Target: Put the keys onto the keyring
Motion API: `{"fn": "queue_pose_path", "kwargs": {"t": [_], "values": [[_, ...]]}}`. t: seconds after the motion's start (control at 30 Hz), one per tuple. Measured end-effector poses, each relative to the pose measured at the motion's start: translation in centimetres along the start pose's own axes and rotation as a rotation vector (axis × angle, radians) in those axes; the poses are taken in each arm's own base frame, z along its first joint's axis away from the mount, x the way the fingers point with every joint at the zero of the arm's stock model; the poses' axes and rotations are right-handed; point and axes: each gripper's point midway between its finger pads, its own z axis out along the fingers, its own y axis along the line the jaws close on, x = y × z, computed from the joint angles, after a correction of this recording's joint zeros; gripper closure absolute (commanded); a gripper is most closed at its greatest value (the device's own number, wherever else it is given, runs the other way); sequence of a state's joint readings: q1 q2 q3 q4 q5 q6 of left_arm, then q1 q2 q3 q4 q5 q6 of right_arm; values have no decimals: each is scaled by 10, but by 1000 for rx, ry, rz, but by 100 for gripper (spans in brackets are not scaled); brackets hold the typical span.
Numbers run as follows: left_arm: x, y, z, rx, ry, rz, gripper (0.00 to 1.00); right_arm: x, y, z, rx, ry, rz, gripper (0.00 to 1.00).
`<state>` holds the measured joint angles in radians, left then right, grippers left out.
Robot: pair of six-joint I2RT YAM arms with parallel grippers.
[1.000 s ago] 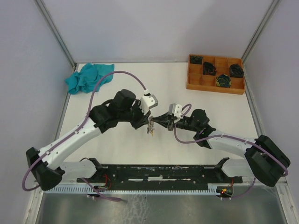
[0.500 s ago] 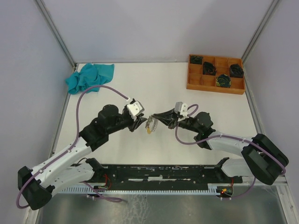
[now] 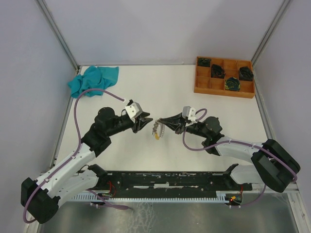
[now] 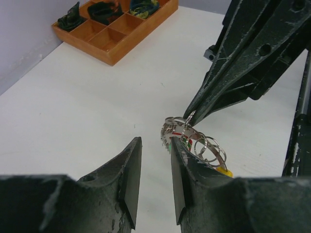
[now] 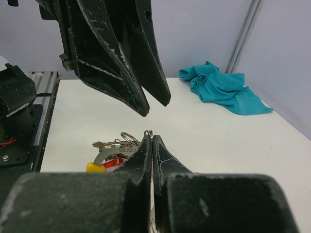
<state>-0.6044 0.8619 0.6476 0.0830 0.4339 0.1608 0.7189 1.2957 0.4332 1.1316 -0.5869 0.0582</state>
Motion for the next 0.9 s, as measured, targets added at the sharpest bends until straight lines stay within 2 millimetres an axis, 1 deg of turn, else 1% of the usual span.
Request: {"fn": "queue_pose_path", "kwargs": {"t": [0.2, 0.37, 0.6, 0.9], "values": [[-6, -16, 1, 96, -33, 9, 62, -2, 1, 0, -7, -6, -2, 100], [5, -24, 3, 142, -10, -7, 62, -2, 1, 0, -8, -9, -1, 100], [16, -24, 8, 149, 18, -22, 67, -3, 4, 0, -20, -10, 3, 99], [12, -23, 10, 155, 0, -14, 73, -2, 8, 0, -42, -10, 13, 100]]}}
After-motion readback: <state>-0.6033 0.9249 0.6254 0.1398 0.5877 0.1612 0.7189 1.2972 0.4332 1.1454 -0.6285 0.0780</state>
